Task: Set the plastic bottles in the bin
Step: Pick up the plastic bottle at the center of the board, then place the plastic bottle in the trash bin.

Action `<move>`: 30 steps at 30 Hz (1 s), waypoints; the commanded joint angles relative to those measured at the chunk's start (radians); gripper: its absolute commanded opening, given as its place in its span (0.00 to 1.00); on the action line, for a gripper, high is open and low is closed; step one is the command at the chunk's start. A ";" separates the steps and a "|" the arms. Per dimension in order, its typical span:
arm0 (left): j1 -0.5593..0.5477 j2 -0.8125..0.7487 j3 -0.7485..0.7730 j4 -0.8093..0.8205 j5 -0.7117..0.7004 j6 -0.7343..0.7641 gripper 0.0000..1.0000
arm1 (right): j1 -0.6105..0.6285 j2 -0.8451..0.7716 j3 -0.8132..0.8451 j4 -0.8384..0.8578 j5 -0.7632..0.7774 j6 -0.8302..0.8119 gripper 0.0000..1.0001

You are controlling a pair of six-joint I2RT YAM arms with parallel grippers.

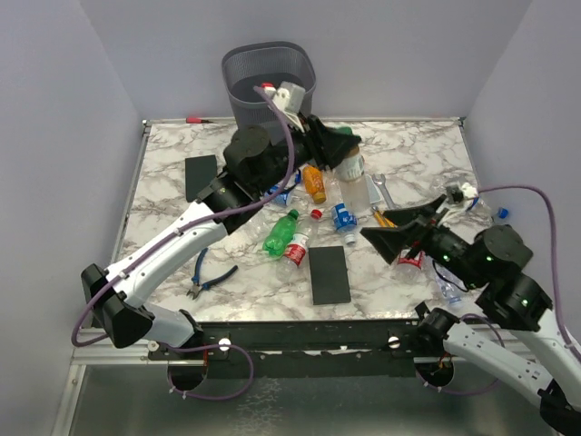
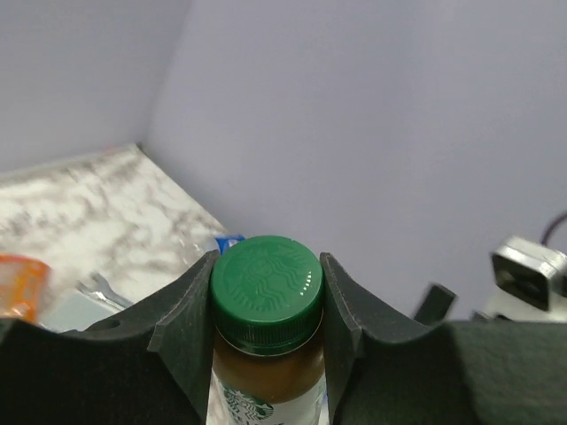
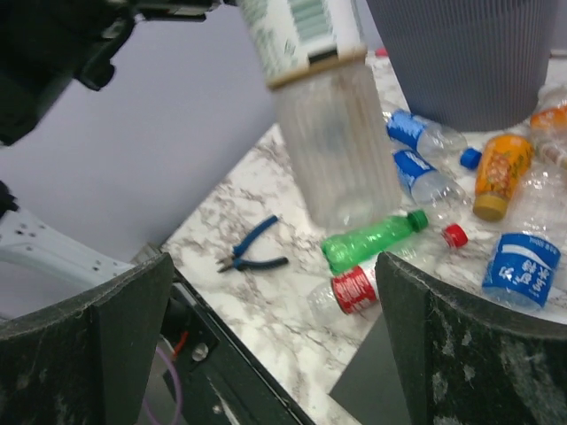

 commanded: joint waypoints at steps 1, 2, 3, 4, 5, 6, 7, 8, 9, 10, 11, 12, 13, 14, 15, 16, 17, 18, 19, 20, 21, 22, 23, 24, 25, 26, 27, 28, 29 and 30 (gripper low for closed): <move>0.070 -0.039 0.155 -0.011 -0.124 0.141 0.00 | 0.000 -0.066 0.085 -0.127 -0.018 0.056 1.00; 0.087 -0.032 0.188 -0.021 -0.128 0.170 0.00 | 0.000 -0.078 0.092 -0.132 -0.015 0.062 1.00; 0.098 -0.027 0.219 -0.031 -0.162 0.203 0.00 | -0.001 -0.092 0.094 -0.136 -0.008 0.065 1.00; 0.104 -0.021 0.245 -0.040 -0.189 0.240 0.00 | 0.000 -0.105 0.091 -0.140 0.002 0.065 1.00; 0.109 -0.017 0.264 -0.045 -0.227 0.291 0.00 | 0.000 -0.117 0.085 -0.143 0.016 0.066 1.00; 0.113 -0.016 0.279 -0.050 -0.269 0.341 0.00 | 0.000 -0.131 0.075 -0.148 0.035 0.065 1.00; 0.118 -0.014 0.289 -0.051 -0.324 0.398 0.00 | 0.000 -0.146 0.061 -0.153 0.078 0.068 1.00; 0.123 -0.014 0.294 -0.046 -0.385 0.456 0.00 | -0.001 -0.159 0.045 -0.158 0.115 0.074 1.00; 0.129 -0.012 0.291 -0.027 -0.444 0.515 0.00 | 0.000 -0.172 0.027 -0.164 0.157 0.083 1.00; 0.134 -0.012 0.276 0.009 -0.523 0.591 0.00 | 0.000 -0.183 0.009 -0.174 0.193 0.098 1.00; 0.144 -0.007 0.257 0.056 -0.572 0.651 0.00 | -0.001 -0.194 -0.010 -0.185 0.225 0.109 1.00; 0.161 0.002 0.242 0.107 -0.604 0.706 0.00 | 0.000 -0.203 -0.031 -0.193 0.247 0.116 1.00; 0.181 0.019 0.237 0.147 -0.623 0.745 0.00 | 0.000 -0.211 -0.052 -0.197 0.263 0.122 1.00; 0.206 0.040 0.243 0.184 -0.630 0.765 0.00 | 0.000 -0.218 -0.074 -0.194 0.266 0.124 1.00; 0.234 0.068 0.260 0.188 -0.624 0.767 0.00 | 0.000 -0.221 -0.094 -0.192 0.262 0.123 1.00; 0.261 0.096 0.283 0.179 -0.617 0.757 0.00 | 0.000 -0.223 -0.116 -0.192 0.257 0.123 1.00; 0.284 0.128 0.310 0.168 -0.609 0.742 0.00 | -0.001 -0.221 -0.130 -0.190 0.253 0.125 1.00; 0.304 0.157 0.324 0.167 -0.600 0.735 0.00 | -0.001 -0.218 -0.141 -0.189 0.250 0.127 1.00; 0.320 0.185 0.333 0.174 -0.597 0.734 0.00 | -0.001 -0.214 -0.150 -0.188 0.247 0.128 0.99; 0.332 0.215 0.342 0.181 -0.602 0.735 0.00 | -0.001 -0.210 -0.158 -0.190 0.245 0.135 0.99; 0.347 0.240 0.350 0.187 -0.603 0.737 0.00 | 0.000 -0.207 -0.167 -0.188 0.241 0.141 0.99; 0.359 0.267 0.354 0.208 -0.605 0.743 0.00 | -0.001 -0.207 -0.179 -0.183 0.234 0.148 0.99; 0.369 0.292 0.352 0.236 -0.613 0.747 0.00 | -0.001 -0.209 -0.191 -0.180 0.226 0.149 0.99; 0.378 0.313 0.349 0.271 -0.614 0.748 0.00 | 0.000 -0.210 -0.203 -0.177 0.219 0.157 0.98; 0.388 0.334 0.344 0.312 -0.608 0.752 0.00 | -0.001 -0.214 -0.216 -0.174 0.216 0.162 0.98; 0.395 0.356 0.341 0.344 -0.597 0.759 0.00 | -0.001 -0.219 -0.228 -0.172 0.210 0.166 0.98; 0.401 0.378 0.341 0.377 -0.590 0.774 0.00 | -0.001 -0.222 -0.240 -0.168 0.203 0.171 0.98; 0.405 0.397 0.336 0.408 -0.592 0.785 0.00 | -0.001 -0.224 -0.250 -0.167 0.196 0.175 0.98; 0.408 0.413 0.330 0.439 -0.596 0.792 0.00 | -0.001 -0.225 -0.257 -0.167 0.191 0.180 0.98; 0.413 0.426 0.323 0.465 -0.603 0.787 0.00 | 0.000 -0.228 -0.263 -0.167 0.184 0.183 0.98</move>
